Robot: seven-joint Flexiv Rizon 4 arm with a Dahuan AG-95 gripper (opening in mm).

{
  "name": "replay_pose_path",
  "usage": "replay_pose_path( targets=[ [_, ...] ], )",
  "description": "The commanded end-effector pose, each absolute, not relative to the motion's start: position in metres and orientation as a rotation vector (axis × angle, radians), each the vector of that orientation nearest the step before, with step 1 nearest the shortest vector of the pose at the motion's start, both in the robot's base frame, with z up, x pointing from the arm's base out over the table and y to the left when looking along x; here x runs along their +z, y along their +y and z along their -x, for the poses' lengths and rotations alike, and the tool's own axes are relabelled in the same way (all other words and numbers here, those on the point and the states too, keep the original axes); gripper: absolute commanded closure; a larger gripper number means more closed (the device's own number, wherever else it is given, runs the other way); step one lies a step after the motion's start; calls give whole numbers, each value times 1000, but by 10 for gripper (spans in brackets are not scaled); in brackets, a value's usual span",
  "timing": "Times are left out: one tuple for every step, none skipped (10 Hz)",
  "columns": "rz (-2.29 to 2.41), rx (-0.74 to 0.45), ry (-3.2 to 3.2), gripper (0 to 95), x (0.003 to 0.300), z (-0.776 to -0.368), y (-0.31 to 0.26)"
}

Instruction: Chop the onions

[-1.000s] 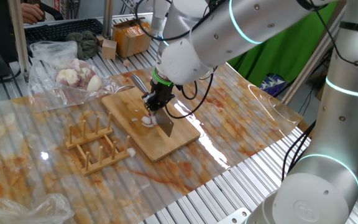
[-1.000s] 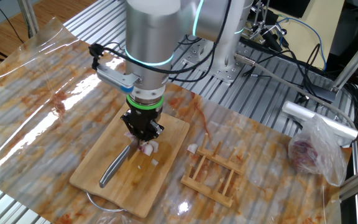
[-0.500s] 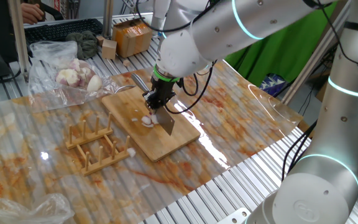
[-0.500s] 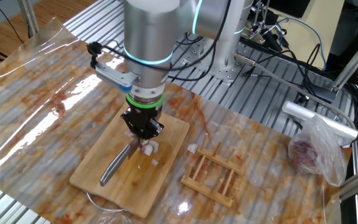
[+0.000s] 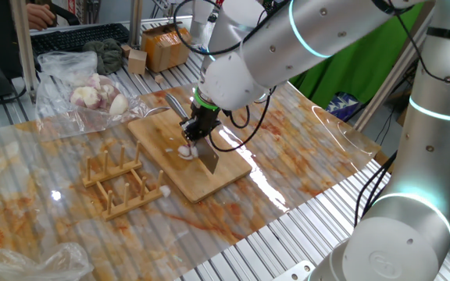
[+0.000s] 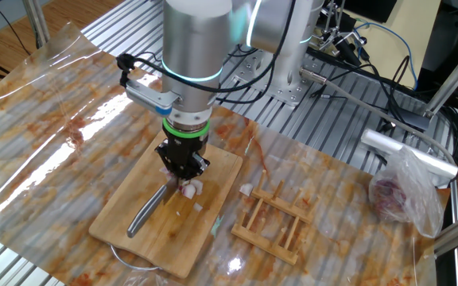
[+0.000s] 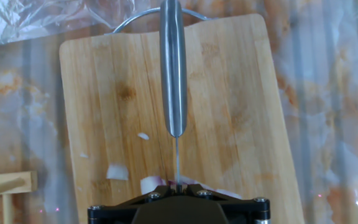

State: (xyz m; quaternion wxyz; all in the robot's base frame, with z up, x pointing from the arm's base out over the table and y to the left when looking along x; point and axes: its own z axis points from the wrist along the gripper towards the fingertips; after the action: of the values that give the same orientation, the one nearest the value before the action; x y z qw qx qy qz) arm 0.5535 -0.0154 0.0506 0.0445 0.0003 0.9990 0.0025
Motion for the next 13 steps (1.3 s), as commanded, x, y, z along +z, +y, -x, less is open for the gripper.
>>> replay_pose_path(
  targets=[
    [6,6,3056,950,55,-552,-15],
    [6,12,3048,950,48,-552,-15],
    [7,12,3031,950,36,-550,-16],
    [8,12,3023,950,29,-550,-17],
    [7,14,3026,950,32,-550,-17],
    [1,18,3039,950,45,-552,-15],
    [-7,19,3046,950,50,-552,-14],
    [-8,18,3045,950,47,-552,-14],
    [-10,24,3046,950,47,-552,-14],
    [-16,36,3046,950,47,-552,-14],
    [-17,33,3045,950,48,-552,-14],
    [-15,32,3045,950,48,-552,-14],
    [-14,31,3044,950,49,-552,-14]
  ],
)
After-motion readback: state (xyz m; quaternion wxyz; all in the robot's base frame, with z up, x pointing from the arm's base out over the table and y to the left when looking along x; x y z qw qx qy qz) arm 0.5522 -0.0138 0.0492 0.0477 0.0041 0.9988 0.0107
